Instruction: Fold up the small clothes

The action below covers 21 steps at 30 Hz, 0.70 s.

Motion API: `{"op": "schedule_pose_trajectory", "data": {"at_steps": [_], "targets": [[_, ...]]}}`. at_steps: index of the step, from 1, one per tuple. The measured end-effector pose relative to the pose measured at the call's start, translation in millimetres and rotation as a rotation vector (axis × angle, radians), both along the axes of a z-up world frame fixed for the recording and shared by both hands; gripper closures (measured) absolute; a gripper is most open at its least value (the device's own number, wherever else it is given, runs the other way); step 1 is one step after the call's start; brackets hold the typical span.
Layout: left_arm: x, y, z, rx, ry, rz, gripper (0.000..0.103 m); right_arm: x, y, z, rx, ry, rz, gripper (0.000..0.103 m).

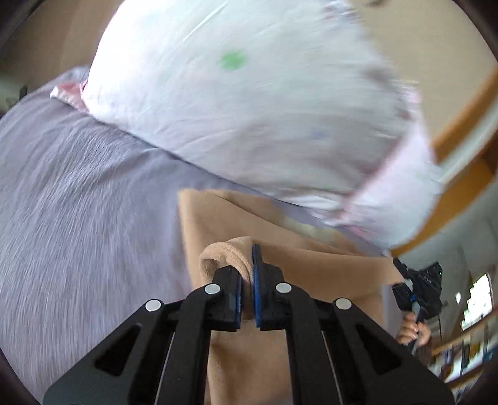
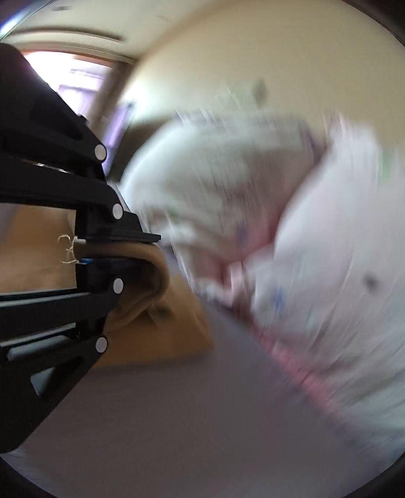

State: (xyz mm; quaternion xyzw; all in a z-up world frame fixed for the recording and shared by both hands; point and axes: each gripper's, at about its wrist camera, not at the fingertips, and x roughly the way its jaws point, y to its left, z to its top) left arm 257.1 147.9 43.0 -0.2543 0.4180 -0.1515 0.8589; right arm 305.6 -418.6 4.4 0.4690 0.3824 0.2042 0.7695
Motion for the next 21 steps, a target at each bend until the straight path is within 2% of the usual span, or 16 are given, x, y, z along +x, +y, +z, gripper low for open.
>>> {"op": "schedule_pose_trajectory", "data": {"at_steps": [2,4,5,7,8,10,11,15,18,19,21], "targets": [[24,3,-16,-0.010,0.060,0.017,0.098,19,2,-18,0.015,0.071,-0.028,0.095],[31,5,-22,-0.034,0.079,0.019,0.098,27,-1,-26,0.038,0.104,-0.055,0.090],[34,7,-24,-0.059,0.090,0.018,0.098,28,-3,-28,0.056,0.107,-0.066,0.082],[40,18,-32,-0.173,0.127,0.026,0.098,34,-10,-30,0.107,0.102,-0.115,0.034],[44,25,-35,-0.249,0.144,0.040,0.097,37,-13,-30,0.116,0.096,-0.136,0.030],[50,36,-39,-0.356,0.160,0.067,0.097,47,-16,-29,0.123,0.076,-0.141,0.029],[51,41,-40,-0.383,0.162,0.081,0.097,51,-16,-26,0.108,0.072,-0.140,0.029],[51,48,-38,-0.403,0.152,0.093,0.097,48,-11,-5,0.006,0.020,-0.143,0.029],[49,47,-36,-0.390,0.128,0.090,0.097,29,-6,19,-0.082,-0.080,-0.118,0.029],[49,42,-35,-0.368,0.121,0.087,0.093,26,-1,25,-0.094,-0.103,-0.090,0.029],[52,32,-31,-0.332,0.114,0.074,0.056,27,9,27,-0.104,-0.100,-0.038,0.029]]}}
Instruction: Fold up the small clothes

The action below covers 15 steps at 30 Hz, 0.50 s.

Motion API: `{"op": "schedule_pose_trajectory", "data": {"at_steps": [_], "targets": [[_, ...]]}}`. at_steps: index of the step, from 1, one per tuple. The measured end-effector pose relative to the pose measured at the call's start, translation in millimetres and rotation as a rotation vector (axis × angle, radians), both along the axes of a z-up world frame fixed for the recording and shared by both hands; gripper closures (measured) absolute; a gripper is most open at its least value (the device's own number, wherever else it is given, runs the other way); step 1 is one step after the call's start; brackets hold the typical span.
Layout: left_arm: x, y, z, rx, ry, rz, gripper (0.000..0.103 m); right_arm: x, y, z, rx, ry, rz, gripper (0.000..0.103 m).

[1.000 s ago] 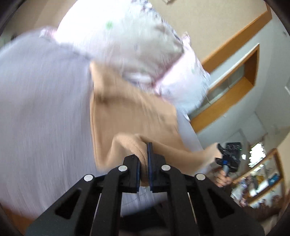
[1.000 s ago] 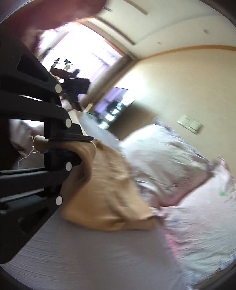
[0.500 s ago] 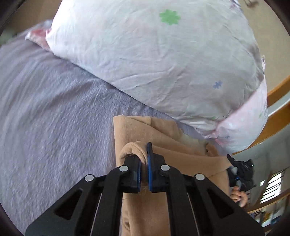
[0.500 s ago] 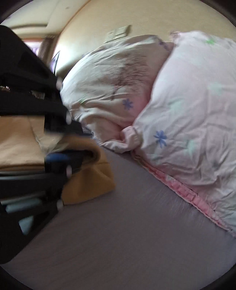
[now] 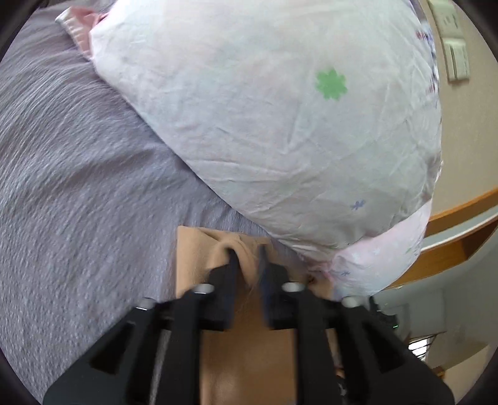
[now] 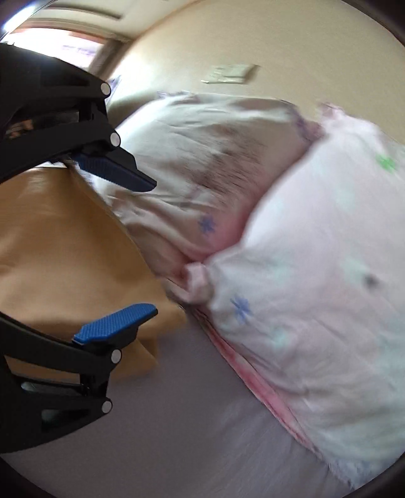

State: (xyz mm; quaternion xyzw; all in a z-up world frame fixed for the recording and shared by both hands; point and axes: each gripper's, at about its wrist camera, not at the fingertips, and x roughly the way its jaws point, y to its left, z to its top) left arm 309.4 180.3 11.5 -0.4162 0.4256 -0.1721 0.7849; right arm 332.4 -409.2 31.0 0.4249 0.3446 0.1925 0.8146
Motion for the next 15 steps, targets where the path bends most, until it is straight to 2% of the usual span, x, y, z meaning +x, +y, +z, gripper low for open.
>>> {"op": "schedule_pose_trajectory", "data": {"at_steps": [1,2,3,5,7,8,11,12,13,15], "targets": [[-1,-9,4,0.007,-0.018,-0.034,0.013,-2,6,-1,-0.035,0.029,0.012,0.029],[1,-15,9,0.000,-0.044,-0.063,0.005,-3,10,0,-0.098,0.058,-0.011,0.029],[-2,-23,16,0.012,-0.070,-0.092,0.005,-5,13,1,-0.176,0.087,-0.035,0.030],[-8,-34,31,0.078,-0.117,-0.121,0.005,-10,14,1,-0.263,0.104,-0.055,0.039],[-16,-42,46,0.151,-0.171,-0.131,0.005,-15,11,-1,-0.337,0.125,-0.051,0.054],[-21,-44,53,0.204,-0.188,-0.135,0.005,-15,12,-5,-0.357,0.144,-0.045,0.057],[-29,-39,51,0.270,-0.145,-0.126,0.005,-9,16,-17,-0.376,0.200,-0.004,0.076],[-31,-35,50,0.285,-0.127,-0.126,0.005,-5,25,-22,-0.381,0.201,0.013,0.095],[-36,-32,44,0.305,-0.097,-0.127,0.005,-5,28,-25,-0.389,0.191,0.020,0.096],[-43,-24,34,0.317,-0.064,-0.140,0.005,-11,20,-23,-0.391,0.175,-0.044,0.097]]}}
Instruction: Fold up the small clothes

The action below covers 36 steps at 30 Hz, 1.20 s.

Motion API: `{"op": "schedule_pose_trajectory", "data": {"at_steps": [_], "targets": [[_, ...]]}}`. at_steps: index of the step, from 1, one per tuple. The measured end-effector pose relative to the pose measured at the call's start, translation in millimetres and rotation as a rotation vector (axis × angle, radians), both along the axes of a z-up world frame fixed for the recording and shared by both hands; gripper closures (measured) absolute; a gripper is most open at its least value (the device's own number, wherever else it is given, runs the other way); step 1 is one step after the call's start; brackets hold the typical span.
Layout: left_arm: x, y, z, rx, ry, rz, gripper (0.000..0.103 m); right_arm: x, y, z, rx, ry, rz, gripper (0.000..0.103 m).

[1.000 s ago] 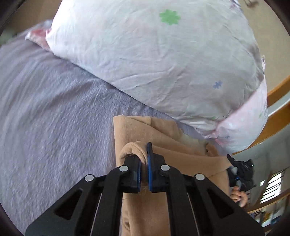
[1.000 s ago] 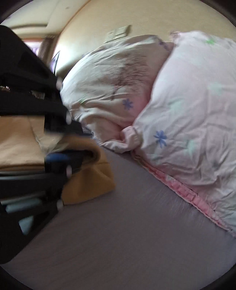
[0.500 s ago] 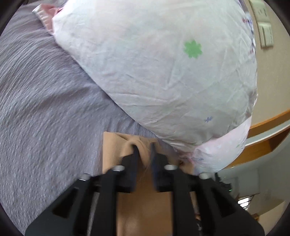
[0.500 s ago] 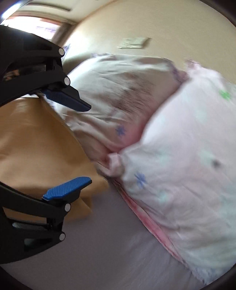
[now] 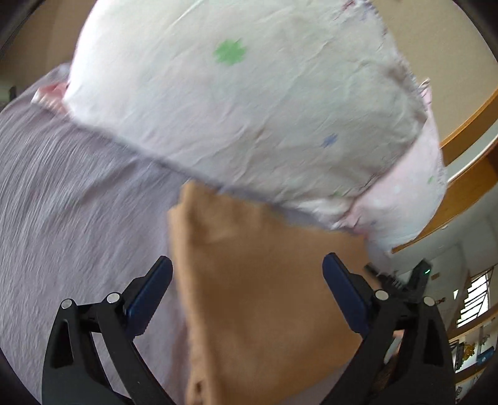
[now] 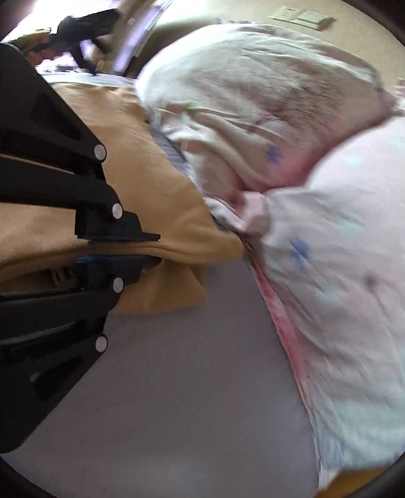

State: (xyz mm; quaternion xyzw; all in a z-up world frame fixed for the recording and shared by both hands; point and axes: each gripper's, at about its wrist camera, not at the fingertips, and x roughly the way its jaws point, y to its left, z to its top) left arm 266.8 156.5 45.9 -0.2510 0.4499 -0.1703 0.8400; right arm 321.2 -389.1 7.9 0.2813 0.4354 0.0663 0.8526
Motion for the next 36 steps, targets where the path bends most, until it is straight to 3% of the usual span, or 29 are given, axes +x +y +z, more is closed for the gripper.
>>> {"op": "schedule_pose_trajectory", "data": {"at_steps": [2,3,5,6,7,11,13,15,17,19,21,24,28,30,33,36], "targets": [[-10,4,-10,-0.005,0.027,-0.015,0.005,0,-7,-3,0.024,0.017,-0.006,0.096],[-15,5,-15,-0.006,0.044,-0.022,0.005,0,-4,-3,0.014,0.022,0.004,0.089],[-25,6,-22,-0.034,0.065,-0.048,0.005,-8,-3,6,0.008,0.006,-0.010,0.066],[-28,5,-26,-0.045,0.075,-0.058,0.005,-14,-3,11,0.023,-0.020,-0.011,0.045],[-30,4,-29,-0.059,0.083,-0.068,0.005,-18,-3,17,0.028,-0.045,-0.011,0.039],[-32,-6,-43,-0.110,0.123,-0.104,0.008,-34,2,35,0.046,-0.111,0.015,0.039],[-30,-12,-44,-0.121,0.103,-0.098,0.009,-40,0,37,0.072,-0.117,0.028,0.038],[-26,-12,-47,-0.167,0.105,-0.069,0.019,-42,7,37,0.094,-0.121,0.038,0.038],[-19,-9,-56,-0.224,0.126,-0.011,0.057,-48,6,36,0.116,-0.122,0.051,0.038],[-15,-4,-69,-0.282,0.202,0.045,0.087,-54,5,35,0.130,-0.124,0.068,0.038],[-16,-4,-63,-0.316,0.196,0.062,0.088,-63,0,39,0.132,-0.135,0.079,0.038],[-17,-23,-20,-0.295,0.121,0.026,0.088,-77,-8,48,0.108,-0.180,0.086,0.036],[-12,-97,46,-0.293,0.018,-0.094,0.088,-96,-23,58,0.102,-0.241,0.053,0.035],[-8,-145,59,-0.291,-0.001,-0.167,0.088,-100,-30,58,0.105,-0.251,0.035,0.035],[-2,-238,47,-0.296,0.028,-0.277,0.088,-104,-44,53,0.111,-0.241,-0.004,0.035],[8,-319,11,-0.224,0.139,-0.411,0.076,-107,-58,44,0.132,-0.205,-0.028,0.035]]}}
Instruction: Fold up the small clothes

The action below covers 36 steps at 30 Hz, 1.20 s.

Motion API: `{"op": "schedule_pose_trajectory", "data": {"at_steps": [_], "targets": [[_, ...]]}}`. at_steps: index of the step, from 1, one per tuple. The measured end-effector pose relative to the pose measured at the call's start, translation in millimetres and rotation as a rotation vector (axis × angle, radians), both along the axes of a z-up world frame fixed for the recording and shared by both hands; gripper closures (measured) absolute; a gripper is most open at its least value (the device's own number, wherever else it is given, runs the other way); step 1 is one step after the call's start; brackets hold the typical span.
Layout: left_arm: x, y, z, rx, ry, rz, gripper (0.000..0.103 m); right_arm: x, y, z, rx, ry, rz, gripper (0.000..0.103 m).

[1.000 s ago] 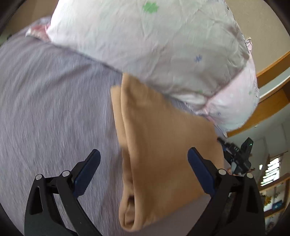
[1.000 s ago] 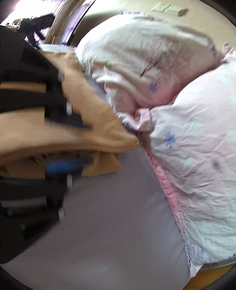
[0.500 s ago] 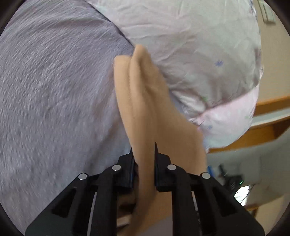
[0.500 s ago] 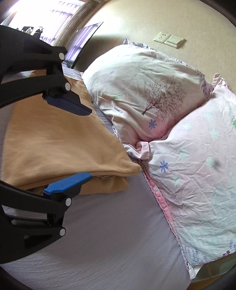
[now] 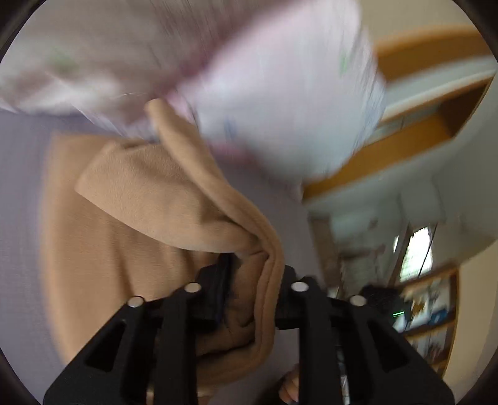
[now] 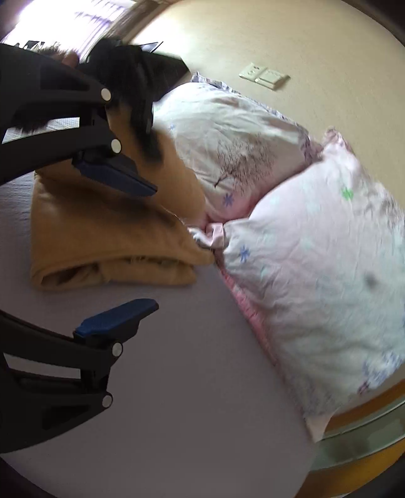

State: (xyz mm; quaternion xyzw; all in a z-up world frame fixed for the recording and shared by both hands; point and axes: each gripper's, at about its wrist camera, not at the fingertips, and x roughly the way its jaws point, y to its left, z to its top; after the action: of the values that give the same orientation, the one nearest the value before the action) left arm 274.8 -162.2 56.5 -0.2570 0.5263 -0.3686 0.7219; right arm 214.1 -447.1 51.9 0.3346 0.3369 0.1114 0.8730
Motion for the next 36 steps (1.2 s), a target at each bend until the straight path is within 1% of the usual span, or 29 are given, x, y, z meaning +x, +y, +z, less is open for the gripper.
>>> {"op": "schedule_pose_trajectory", "data": {"at_steps": [1,2,4,5,6,7,8,9,10,11,13,16,17,18,19,21,23,24,25,26,27,28,29,30,31,33,34,35,36], "targets": [[1,-16,-12,0.012,0.043,-0.042,0.075,-1,-3,-2,0.001,0.008,0.001,0.035],[1,-20,-19,-0.017,0.078,-0.072,0.075,-4,-8,-2,-0.002,0.016,0.006,0.035],[-2,-14,-17,-0.120,0.085,-0.113,0.074,-8,-14,-1,-0.007,0.017,0.022,0.035],[-6,-2,-6,-0.159,0.040,-0.117,0.063,-10,-17,-1,-0.002,0.016,0.036,0.035],[-9,7,4,-0.173,-0.004,-0.108,0.044,-11,-18,-1,0.007,0.018,0.049,0.035],[-13,19,16,-0.172,-0.063,-0.079,0.011,-12,-17,0,0.021,0.018,0.070,0.035],[-22,38,29,-0.171,-0.139,-0.035,0.006,-14,-14,1,0.027,0.012,0.085,0.036],[-30,52,37,-0.161,-0.197,-0.020,0.006,-16,-11,3,0.029,0.003,0.102,0.036],[-35,61,41,-0.134,-0.232,-0.021,0.006,-19,-8,6,0.025,-0.009,0.115,0.039],[-42,72,42,-0.086,-0.249,-0.016,0.006,-24,0,11,0.018,-0.036,0.142,0.040],[-49,84,36,-0.019,-0.259,-0.011,0.006,-30,12,16,-0.001,-0.042,0.186,0.042],[-62,84,13,0.105,-0.283,-0.034,0.006,-42,40,15,-0.071,-0.017,0.252,0.042],[-69,88,6,0.124,-0.288,-0.041,0.006,-43,45,12,-0.096,-0.002,0.250,0.042],[-69,83,0,0.142,-0.290,-0.052,0.006,-44,50,9,-0.115,0.009,0.251,0.049],[-70,76,-9,0.162,-0.277,-0.065,0.006,-42,55,2,-0.145,0.023,0.249,0.093],[-72,70,-23,0.198,-0.258,-0.078,0.007,-38,50,-11,-0.171,0.089,0.192,0.096],[-73,57,-28,0.239,-0.282,-0.093,0.012,-34,30,-30,-0.107,0.162,0.132,0.096],[-74,60,-26,0.222,-0.281,-0.091,0.013,-34,24,-36,-0.053,0.176,0.138,0.095],[-71,65,-22,0.190,-0.272,-0.077,0.013,-35,17,-38,0.033,0.157,0.151,0.088],[-66,77,-18,0.147,-0.258,-0.041,0.013,-34,12,-38,0.095,0.145,0.156,0.084],[-60,88,-16,0.114,-0.250,0.006,0.012,-32,7,-36,0.139,0.138,0.151,0.056],[-49,100,-15,0.101,-0.237,0.073,0.012,-27,1,-33,0.169,0.127,0.130,0.021],[-39,102,-18,0.101,-0.215,0.106,0.012,-20,-4,-31,0.183,0.110,0.117,0.012],[-29,106,-22,0.098,-0.182,0.128,0.011,-12,-6,-32,0.196,0.112,0.118,0.010],[-17,107,-32,0.085,-0.127,0.139,0.011,-1,-8,-38,0.226,0.137,0.129,0.010],[-6,102,-47,0.069,-0.049,0.124,0.012,18,-5,-52,0.299,0.197,0.168,0.012],[0,94,-57,0.064,-0.004,0.103,0.011,26,-1,-58,0.305,0.225,0.186,0.013],[2,88,-62,0.066,0.008,0.086,0.012,30,2,-60,0.296,0.244,0.195,0.014],[3,83,-63,0.062,-0.005,0.076,0.011,34,7,-64,0.277,0.264,0.204,0.022]]}}
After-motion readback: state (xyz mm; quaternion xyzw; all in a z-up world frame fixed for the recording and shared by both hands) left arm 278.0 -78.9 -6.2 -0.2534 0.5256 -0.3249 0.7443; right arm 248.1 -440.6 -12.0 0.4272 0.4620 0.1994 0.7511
